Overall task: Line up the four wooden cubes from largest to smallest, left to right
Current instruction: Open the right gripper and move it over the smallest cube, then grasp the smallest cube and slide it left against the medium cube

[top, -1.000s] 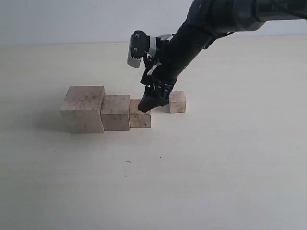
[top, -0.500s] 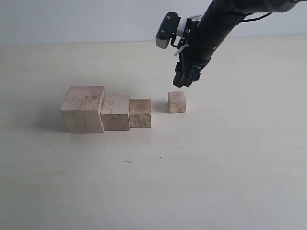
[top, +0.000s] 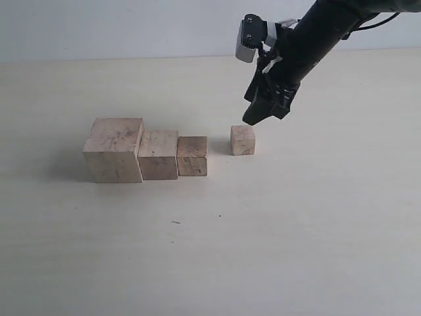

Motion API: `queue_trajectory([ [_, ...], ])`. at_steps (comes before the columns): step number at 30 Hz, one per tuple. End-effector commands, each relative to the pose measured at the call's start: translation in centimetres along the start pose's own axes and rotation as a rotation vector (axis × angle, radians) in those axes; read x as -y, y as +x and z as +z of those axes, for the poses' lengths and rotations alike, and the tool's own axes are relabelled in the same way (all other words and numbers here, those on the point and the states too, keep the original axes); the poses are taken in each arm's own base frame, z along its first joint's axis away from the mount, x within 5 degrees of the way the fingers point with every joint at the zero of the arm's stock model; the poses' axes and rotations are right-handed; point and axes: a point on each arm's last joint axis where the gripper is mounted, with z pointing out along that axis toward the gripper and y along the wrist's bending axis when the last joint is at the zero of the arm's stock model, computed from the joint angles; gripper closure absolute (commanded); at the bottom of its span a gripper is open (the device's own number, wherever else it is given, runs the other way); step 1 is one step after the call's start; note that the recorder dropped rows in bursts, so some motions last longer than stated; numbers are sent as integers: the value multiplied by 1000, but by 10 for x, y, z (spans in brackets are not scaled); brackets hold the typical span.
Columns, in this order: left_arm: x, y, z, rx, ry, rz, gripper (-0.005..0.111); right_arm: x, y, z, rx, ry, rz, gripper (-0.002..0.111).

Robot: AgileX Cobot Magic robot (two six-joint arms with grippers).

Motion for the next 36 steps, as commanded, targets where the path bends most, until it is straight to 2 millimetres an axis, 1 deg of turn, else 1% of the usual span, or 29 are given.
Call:
queue_trajectory([
  [1, 1, -1, 0, 19, 8, -5, 107, 2, 10, 18, 12, -54, -9, 52],
  [4, 1, -1, 0, 19, 8, -5, 107, 4, 14, 26, 6, -61, -18, 52],
  [10, 1, -1, 0, 19, 8, -5, 107, 5, 16, 31, 9, -68, -40, 52],
  [12, 1, -1, 0, 19, 8, -5, 107, 6, 20, 39, 2, -75, -30, 49],
  [13, 1, -1, 0, 19, 8, -5, 107, 7, 23, 45, -3, -79, -24, 45],
  [15, 1, -1, 0, 19, 8, -5, 107, 8, 27, 51, -2, -84, -18, 40],
  [19, 1, -1, 0, 19, 8, -5, 107, 10, 26, 52, 4, -62, -24, 41],
  [20, 1, -1, 0, 19, 8, -5, 107, 10, 26, 52, 4, -62, -24, 44],
  [21, 1, -1, 0, 19, 8, -5, 107, 10, 26, 52, 4, -62, -24, 53],
  [22, 1, -1, 0, 19, 8, -5, 107, 10, 27, 52, 3, -62, -25, 59],
  [23, 1, -1, 0, 19, 8, -5, 107, 9, 27, 52, -6, -73, -31, 70],
  [25, 1, -1, 0, 19, 8, -5, 107, 8, 30, 52, -31, -87, -49, 76],
  [27, 1, -1, 0, 19, 8, -5, 107, 8, 30, 52, -38, -87, -51, 77],
  [29, 1, -1, 0, 19, 8, -5, 107, 7, 30, 52, -33, -89, -41, 83],
  [30, 1, -1, 0, 19, 8, -5, 107, 5, 29, 52, -24, -116, -34, 96],
  [31, 1, -1, 0, 19, 8, -5, 107, 3, 28, 52, -21, -132, -33, 105],
  [32, 1, -1, 0, 19, 8, -5, 107, 1, 26, 52, -1, -159, -19, 108],
  [34, 1, -1, 0, 19, 8, -5, 107, -2, 23, 51, 29, -193, -21, 108],
  [36, 1, -1, 0, 19, 8, -5, 107, -7, 21, 52, 38, -228, -65, 108],
])
